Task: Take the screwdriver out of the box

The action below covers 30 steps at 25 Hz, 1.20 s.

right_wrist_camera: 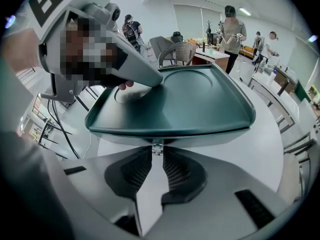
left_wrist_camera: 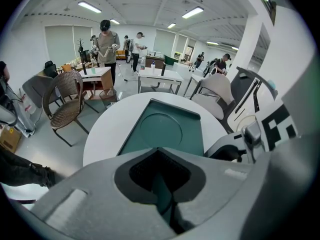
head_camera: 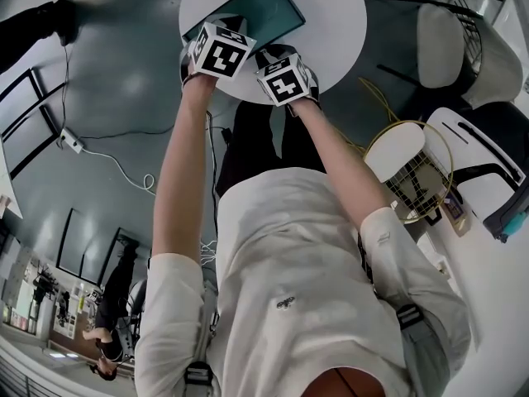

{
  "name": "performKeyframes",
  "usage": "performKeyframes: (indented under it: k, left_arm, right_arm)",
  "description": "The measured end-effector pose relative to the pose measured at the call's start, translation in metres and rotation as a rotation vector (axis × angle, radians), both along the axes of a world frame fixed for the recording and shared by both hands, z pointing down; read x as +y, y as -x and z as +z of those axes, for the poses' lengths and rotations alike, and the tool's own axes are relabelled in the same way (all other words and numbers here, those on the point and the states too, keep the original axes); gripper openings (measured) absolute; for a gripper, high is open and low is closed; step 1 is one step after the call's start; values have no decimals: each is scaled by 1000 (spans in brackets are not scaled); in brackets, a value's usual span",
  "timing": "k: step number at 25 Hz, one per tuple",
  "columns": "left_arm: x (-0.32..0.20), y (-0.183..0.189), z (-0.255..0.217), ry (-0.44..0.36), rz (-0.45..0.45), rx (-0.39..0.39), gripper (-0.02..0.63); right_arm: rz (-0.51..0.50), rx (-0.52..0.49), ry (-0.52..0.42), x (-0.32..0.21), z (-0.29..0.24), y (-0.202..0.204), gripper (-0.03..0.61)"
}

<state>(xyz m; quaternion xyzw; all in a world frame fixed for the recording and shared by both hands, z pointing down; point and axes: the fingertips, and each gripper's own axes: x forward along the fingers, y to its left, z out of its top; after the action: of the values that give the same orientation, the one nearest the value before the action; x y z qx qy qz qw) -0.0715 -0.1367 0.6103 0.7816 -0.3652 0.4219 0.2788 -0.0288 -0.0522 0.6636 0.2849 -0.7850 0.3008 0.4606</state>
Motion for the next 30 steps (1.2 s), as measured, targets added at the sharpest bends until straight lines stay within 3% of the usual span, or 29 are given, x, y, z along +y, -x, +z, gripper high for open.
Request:
performKeyframes:
  k: [30]
  left_arm:
    - [-1,3,0,-15,-29,-9,9]
  right_arm:
    - [16,31,51,52,6,-41,77]
